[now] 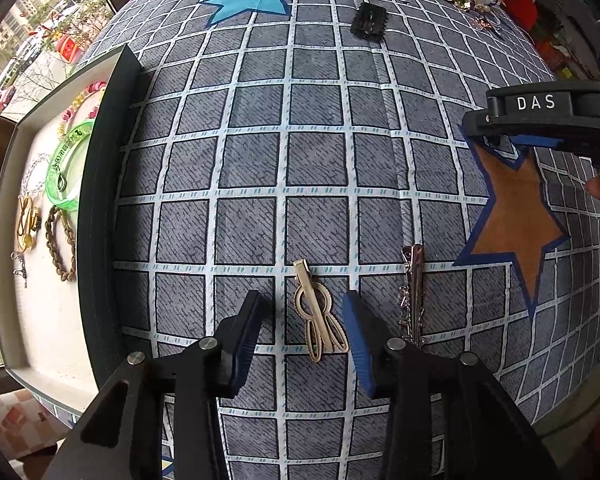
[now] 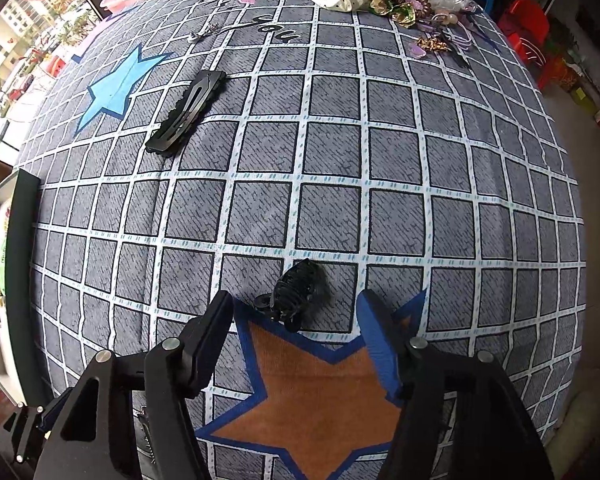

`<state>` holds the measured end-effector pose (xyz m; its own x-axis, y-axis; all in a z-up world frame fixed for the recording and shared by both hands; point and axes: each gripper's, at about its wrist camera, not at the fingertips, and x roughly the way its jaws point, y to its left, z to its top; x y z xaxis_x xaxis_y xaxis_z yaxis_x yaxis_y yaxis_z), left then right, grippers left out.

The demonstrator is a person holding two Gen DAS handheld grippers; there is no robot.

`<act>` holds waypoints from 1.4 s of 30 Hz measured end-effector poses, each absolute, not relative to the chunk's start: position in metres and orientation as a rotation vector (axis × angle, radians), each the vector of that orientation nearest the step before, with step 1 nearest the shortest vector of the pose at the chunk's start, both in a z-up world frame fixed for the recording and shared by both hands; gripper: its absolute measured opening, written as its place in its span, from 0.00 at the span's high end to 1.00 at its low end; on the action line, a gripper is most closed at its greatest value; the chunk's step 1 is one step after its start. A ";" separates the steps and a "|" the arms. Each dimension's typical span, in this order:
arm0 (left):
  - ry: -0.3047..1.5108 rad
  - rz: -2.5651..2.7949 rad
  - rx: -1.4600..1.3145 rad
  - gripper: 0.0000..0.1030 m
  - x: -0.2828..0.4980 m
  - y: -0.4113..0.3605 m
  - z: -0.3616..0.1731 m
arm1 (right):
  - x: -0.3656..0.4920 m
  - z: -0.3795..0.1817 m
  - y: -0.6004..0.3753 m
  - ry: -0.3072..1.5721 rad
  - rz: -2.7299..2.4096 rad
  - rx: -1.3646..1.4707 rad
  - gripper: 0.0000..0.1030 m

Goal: Organize jewelry
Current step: 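Grasp the beige looped hair clip with the left tool while the right tool grasps the black claw clip, then carry the beige clip and black claw clip into the white tray while opening both tools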

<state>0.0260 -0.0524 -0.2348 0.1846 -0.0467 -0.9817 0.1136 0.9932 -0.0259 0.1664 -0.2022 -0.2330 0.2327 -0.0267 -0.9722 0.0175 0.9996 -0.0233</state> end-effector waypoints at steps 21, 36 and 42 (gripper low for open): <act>1.336 -0.212 -0.093 0.75 0.036 -0.039 -0.194 | 0.122 -0.210 -0.242 1.346 0.067 0.160 0.68; 1.227 -0.138 -0.177 0.75 0.025 0.047 -0.158 | 0.102 -0.172 -0.208 1.329 0.165 0.132 0.68; 1.204 -0.048 -0.214 0.75 0.016 0.084 -0.153 | 0.109 -0.165 -0.169 1.321 0.251 0.099 0.68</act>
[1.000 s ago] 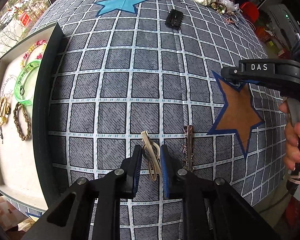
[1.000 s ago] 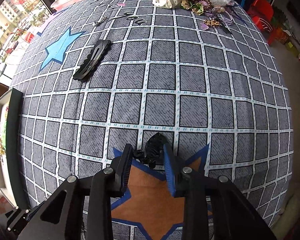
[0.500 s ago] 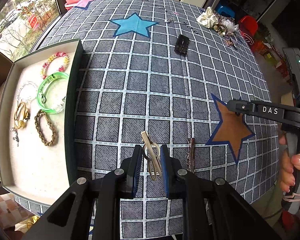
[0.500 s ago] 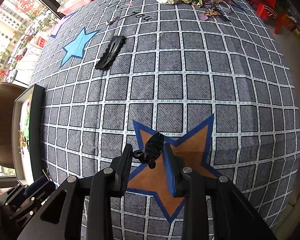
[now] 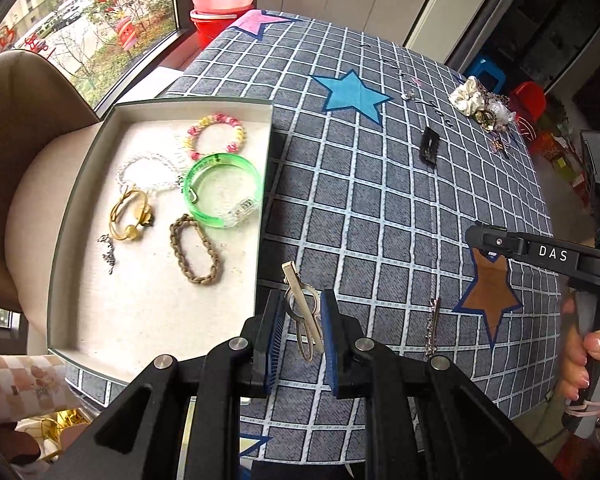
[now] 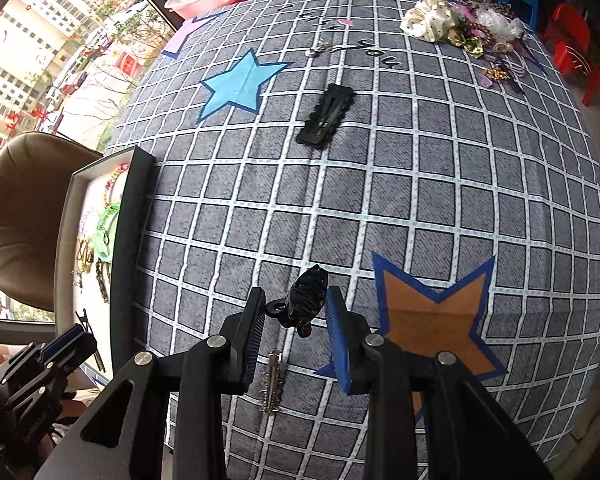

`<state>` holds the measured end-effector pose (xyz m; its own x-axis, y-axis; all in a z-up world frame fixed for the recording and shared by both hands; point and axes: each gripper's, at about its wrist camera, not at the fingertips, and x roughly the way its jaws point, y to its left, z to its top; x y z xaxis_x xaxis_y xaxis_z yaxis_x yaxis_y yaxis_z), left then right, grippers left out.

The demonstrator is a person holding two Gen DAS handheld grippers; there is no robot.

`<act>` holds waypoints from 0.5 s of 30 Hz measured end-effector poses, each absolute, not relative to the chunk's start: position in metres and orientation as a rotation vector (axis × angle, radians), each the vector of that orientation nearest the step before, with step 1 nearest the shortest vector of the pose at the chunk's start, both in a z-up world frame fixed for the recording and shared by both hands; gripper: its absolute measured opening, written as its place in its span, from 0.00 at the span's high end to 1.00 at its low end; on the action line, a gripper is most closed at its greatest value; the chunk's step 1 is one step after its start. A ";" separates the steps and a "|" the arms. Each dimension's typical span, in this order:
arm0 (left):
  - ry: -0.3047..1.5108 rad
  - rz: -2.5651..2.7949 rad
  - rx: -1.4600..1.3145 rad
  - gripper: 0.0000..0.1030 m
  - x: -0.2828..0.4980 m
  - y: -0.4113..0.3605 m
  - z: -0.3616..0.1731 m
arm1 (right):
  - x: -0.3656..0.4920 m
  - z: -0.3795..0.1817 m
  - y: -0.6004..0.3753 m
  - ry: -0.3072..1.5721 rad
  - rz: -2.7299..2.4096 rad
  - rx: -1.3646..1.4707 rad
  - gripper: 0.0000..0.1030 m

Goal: Organize jewelry
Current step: 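Carry the beige clip and black claw clip into the white tray while opening both tools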

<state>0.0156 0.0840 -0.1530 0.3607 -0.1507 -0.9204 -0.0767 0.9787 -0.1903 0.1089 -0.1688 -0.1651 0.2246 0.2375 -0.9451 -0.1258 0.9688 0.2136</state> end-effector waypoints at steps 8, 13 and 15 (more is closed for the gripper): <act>1.186 0.082 -0.260 0.75 0.002 0.139 -0.158 | 0.112 -0.159 -0.102 1.319 0.387 0.020 0.68; 1.177 0.162 -0.289 0.75 -0.007 0.173 -0.165 | 0.112 -0.157 -0.055 1.317 0.483 -0.033 0.68; 1.174 0.190 -0.297 0.75 -0.010 0.185 -0.169 | 0.112 -0.158 -0.036 1.321 0.523 -0.051 0.68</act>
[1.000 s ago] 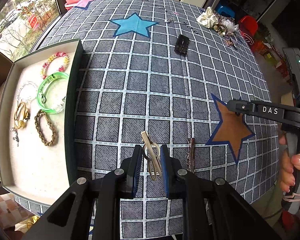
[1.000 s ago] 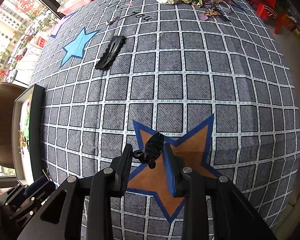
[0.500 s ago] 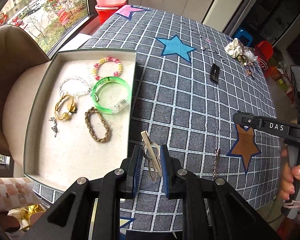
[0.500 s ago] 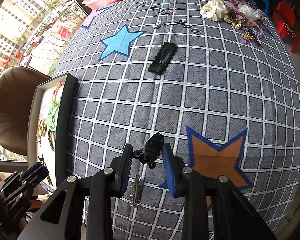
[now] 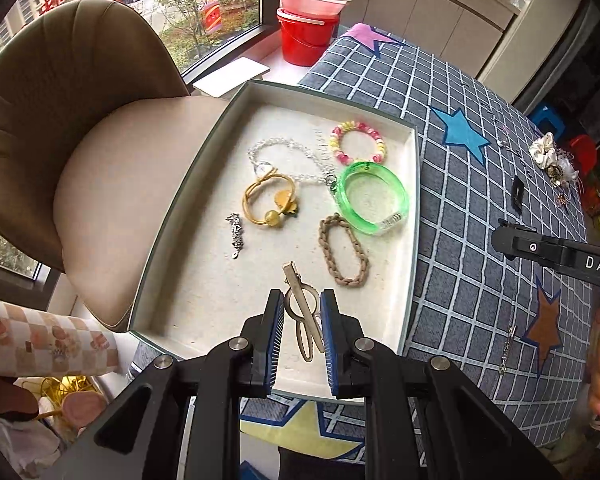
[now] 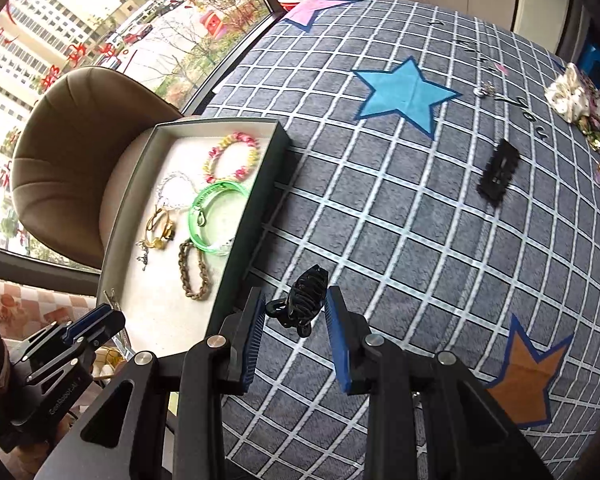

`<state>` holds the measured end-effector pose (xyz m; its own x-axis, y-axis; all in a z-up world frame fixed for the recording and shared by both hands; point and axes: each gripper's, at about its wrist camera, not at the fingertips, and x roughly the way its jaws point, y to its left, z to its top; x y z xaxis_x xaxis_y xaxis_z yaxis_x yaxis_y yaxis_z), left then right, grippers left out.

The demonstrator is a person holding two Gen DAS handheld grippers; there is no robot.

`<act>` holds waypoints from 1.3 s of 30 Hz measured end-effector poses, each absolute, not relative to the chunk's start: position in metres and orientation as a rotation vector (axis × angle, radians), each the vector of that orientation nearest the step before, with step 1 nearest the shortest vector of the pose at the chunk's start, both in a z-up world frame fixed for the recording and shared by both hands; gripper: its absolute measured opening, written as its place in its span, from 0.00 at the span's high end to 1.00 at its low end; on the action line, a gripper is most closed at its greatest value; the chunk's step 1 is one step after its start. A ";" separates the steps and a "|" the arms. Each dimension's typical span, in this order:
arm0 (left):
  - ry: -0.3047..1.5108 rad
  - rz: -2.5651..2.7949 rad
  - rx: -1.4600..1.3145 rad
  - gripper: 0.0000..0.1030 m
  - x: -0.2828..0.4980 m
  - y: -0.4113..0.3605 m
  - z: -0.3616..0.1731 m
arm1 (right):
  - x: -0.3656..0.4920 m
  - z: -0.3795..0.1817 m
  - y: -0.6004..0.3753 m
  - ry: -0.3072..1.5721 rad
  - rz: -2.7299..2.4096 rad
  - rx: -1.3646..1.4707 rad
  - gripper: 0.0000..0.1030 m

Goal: Organize jewelry
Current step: 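Carry the beige clip and black claw clip into the white tray while opening both tools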

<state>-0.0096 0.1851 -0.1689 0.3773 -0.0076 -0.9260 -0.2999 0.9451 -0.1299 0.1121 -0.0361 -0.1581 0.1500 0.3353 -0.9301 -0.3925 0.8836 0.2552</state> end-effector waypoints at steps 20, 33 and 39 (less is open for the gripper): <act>1.223 0.285 -0.323 0.75 -0.007 0.233 -0.221 | 0.096 -0.199 0.081 1.405 0.746 -0.175 0.68; 1.242 0.302 -0.319 0.75 0.004 0.239 -0.240 | 0.112 -0.221 0.126 1.357 0.761 -0.276 0.68; 1.249 0.314 -0.330 0.75 0.005 0.240 -0.246 | 0.118 -0.232 0.139 1.342 0.751 -0.322 0.68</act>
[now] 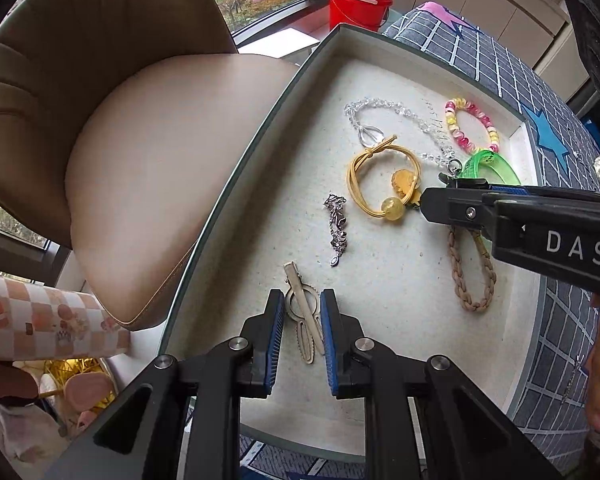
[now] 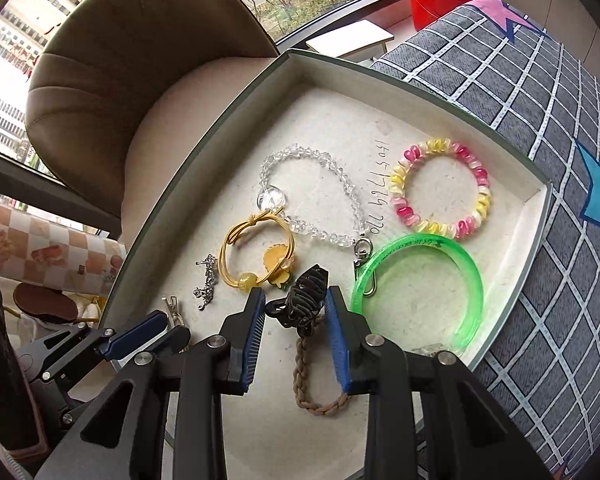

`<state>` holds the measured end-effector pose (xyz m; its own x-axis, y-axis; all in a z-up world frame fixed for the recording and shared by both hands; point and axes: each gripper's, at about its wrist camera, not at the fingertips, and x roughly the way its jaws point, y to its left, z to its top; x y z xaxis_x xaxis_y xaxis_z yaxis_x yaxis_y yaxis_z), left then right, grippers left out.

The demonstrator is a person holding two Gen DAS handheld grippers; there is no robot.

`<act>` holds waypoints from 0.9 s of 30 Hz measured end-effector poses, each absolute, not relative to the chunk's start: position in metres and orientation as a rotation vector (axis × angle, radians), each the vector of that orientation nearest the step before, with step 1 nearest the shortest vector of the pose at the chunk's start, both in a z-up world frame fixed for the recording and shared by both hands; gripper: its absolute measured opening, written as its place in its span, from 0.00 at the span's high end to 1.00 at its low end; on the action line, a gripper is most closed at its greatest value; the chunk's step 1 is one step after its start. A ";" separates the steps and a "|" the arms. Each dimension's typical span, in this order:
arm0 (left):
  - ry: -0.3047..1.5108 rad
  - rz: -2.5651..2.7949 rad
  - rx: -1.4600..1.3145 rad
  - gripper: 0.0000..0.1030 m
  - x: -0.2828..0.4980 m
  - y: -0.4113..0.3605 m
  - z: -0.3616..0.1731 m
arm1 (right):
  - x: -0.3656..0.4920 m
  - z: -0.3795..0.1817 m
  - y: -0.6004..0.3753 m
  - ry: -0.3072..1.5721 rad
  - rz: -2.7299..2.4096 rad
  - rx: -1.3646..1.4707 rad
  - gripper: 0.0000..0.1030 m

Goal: Organize jewelry
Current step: 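Carry the beige clip and black claw clip into the white tray while opening both tools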

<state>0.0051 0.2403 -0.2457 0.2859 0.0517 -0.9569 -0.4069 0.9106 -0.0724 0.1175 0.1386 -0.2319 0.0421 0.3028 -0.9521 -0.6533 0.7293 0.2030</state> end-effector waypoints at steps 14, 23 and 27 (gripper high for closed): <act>1.259 0.324 -0.274 0.74 0.011 0.234 -0.242 | 0.117 -0.234 0.147 1.334 0.771 -0.358 0.60; 1.257 0.331 -0.236 0.74 0.011 0.226 -0.230 | 0.121 -0.216 0.135 1.339 0.781 -0.273 0.44; 1.250 0.339 -0.225 0.74 0.012 0.225 -0.222 | 0.124 -0.203 0.123 1.345 0.781 -0.168 0.38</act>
